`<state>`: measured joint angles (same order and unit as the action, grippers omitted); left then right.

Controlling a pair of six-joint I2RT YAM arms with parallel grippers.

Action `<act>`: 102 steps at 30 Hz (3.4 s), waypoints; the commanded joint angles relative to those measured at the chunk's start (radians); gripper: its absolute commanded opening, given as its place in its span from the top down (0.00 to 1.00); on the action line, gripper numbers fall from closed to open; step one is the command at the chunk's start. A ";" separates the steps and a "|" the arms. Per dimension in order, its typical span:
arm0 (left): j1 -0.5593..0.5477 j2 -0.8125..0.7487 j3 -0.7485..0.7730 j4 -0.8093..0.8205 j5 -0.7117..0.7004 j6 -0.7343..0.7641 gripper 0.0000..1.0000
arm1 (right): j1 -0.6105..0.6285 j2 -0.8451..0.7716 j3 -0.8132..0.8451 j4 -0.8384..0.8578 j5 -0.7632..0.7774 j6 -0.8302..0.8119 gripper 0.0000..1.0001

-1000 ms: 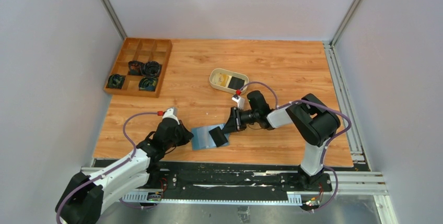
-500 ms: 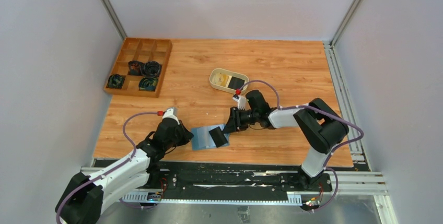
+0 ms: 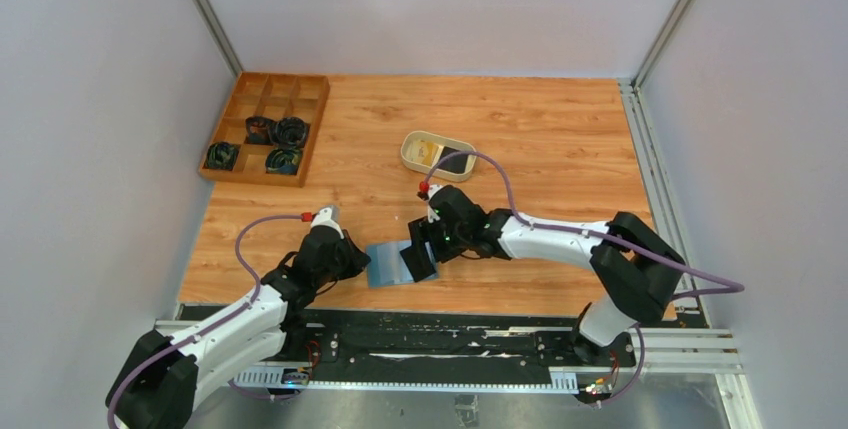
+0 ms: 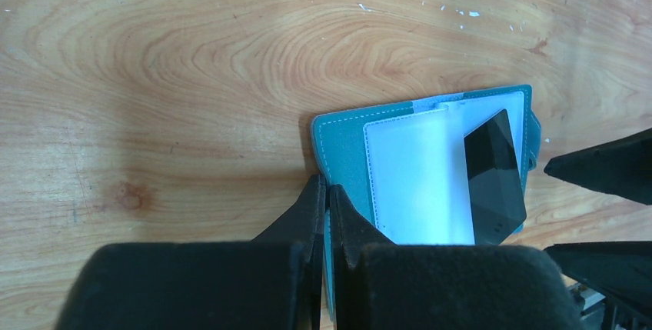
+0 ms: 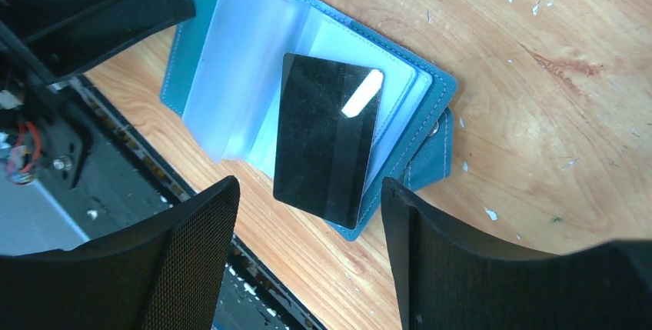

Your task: Take the credit cards out of the card holder

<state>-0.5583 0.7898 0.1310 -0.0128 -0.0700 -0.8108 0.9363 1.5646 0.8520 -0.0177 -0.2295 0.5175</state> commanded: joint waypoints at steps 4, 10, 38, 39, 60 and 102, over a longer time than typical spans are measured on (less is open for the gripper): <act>0.006 -0.015 -0.016 -0.045 -0.009 0.022 1.00 | 0.101 0.099 0.148 -0.219 0.277 -0.064 0.28; 0.006 -0.040 -0.022 -0.056 -0.013 0.015 1.00 | 0.135 0.169 0.220 -0.268 0.327 -0.078 0.28; 0.006 -0.019 -0.016 -0.045 -0.011 0.022 1.00 | 0.236 0.286 0.326 -0.398 0.479 -0.059 0.32; 0.006 -0.018 -0.016 -0.046 -0.011 0.022 1.00 | 0.239 0.291 0.330 -0.403 0.484 -0.058 0.33; 0.006 -0.018 -0.014 -0.046 -0.011 0.024 1.00 | 0.247 0.342 0.331 -0.450 0.506 -0.007 0.32; 0.006 -0.027 -0.019 -0.044 -0.004 0.025 1.00 | 0.146 0.155 0.404 -0.550 0.560 0.018 0.43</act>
<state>-0.5579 0.7620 0.1249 -0.0288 -0.0704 -0.8104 1.1271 1.7424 1.2205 -0.5251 0.3080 0.5140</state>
